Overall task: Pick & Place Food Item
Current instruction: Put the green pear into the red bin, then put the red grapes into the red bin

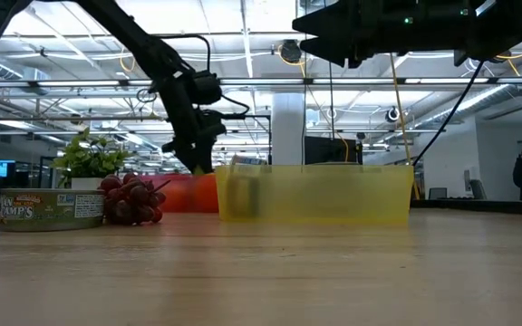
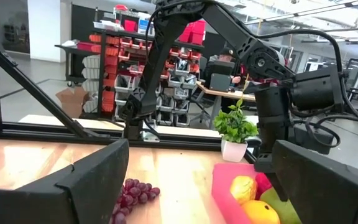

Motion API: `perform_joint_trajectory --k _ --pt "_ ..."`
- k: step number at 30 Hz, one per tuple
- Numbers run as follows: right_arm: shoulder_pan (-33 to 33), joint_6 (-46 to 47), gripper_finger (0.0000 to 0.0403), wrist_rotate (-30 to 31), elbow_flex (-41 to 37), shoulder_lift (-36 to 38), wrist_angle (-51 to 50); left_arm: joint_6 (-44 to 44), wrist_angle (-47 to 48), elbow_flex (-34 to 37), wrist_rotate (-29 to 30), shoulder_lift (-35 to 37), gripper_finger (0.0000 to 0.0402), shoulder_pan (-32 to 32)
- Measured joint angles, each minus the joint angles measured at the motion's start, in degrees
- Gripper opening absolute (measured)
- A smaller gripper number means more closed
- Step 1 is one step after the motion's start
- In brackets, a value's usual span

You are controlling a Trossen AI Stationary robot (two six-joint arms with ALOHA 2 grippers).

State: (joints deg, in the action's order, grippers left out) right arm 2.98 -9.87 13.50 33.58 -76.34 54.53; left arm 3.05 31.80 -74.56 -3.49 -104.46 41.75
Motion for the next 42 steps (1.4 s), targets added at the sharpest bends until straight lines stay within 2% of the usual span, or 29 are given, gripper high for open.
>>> perform_joint_trajectory --k 4,13,19,25,31,35,39,42 --pt "0.00 0.00 0.0378 0.00 0.00 0.00 -0.04 0.09 0.00 0.00 0.91 -0.23 0.0145 -0.42" --pt "0.00 0.00 0.0378 -0.02 0.00 0.00 -0.43 -0.88 0.19 0.00 0.98 0.18 0.0322 -0.62" --pt "0.00 0.00 0.0378 -0.02 0.00 0.00 -0.57 -1.29 0.23 0.00 2.49 3.81 0.0380 -0.60" --pt "0.00 0.00 0.0378 -0.02 0.00 0.00 -0.97 -1.01 4.27 0.00 2.47 11.56 0.0392 -1.06" --pt "0.02 0.22 0.0378 -0.02 0.00 0.00 -1.25 1.03 15.16 0.00 2.40 20.82 0.0379 -5.05" --pt "0.02 1.47 0.0378 -0.21 0.00 0.00 -1.28 2.75 21.45 0.55 1.27 25.85 0.0372 -10.67" --pt "0.70 1.80 0.0378 -0.23 0.00 0.00 -1.26 5.24 21.85 3.86 0.14 30.37 0.0370 -18.21" --pt "1.45 1.55 0.0378 -0.24 0.00 0.00 -1.27 8.97 21.72 6.68 2.44 32.70 0.0373 -24.38"
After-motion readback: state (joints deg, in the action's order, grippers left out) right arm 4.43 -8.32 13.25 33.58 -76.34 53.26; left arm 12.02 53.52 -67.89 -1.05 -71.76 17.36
